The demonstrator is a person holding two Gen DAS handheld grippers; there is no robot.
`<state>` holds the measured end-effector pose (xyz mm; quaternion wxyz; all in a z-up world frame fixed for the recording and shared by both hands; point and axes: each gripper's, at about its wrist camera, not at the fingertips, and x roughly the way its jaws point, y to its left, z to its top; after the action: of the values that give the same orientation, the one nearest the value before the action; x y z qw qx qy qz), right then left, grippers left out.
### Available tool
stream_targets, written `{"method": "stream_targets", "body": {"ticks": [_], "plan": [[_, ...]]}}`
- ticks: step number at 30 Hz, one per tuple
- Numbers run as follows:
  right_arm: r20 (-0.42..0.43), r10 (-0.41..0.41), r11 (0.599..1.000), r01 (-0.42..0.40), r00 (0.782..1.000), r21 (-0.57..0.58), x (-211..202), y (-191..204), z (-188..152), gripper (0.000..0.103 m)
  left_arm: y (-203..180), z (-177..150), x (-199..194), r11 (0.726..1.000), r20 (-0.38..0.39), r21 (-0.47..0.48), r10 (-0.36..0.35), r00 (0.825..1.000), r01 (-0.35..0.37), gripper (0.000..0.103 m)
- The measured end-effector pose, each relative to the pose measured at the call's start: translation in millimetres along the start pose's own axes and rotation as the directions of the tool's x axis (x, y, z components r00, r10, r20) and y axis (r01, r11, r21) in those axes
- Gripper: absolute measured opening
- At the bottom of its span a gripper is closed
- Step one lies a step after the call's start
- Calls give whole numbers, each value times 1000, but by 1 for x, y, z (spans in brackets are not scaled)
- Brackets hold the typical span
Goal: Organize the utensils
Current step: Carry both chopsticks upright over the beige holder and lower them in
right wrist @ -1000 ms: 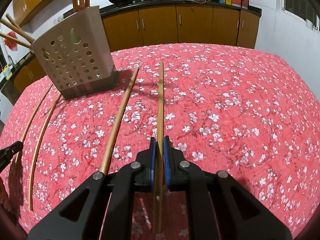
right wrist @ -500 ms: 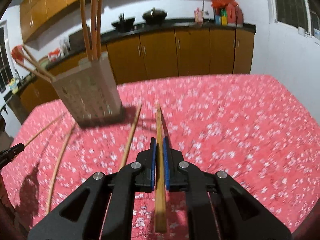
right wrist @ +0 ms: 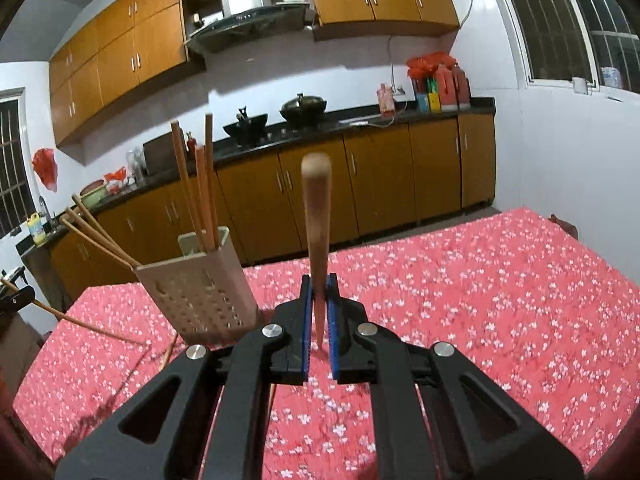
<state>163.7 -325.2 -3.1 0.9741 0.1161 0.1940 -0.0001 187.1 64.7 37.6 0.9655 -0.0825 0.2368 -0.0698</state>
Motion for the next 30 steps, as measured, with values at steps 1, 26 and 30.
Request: {"method": "stream_targets", "body": {"ticks": [1,26,30], "plan": [[6,2,1000,-2,1000,-2,0,1,2,8,1,0,-1,1000,4,0,-2,1000,2,8],[258,271,962,-252,927,-104,-42,84,86,8,-79,90,-45,987,340,61,-159,927,147,8],[270,239,968,-206,933,-143,-25,100,88,8,-92,103,-31,992,415,32,-122,901,120,8]]}}
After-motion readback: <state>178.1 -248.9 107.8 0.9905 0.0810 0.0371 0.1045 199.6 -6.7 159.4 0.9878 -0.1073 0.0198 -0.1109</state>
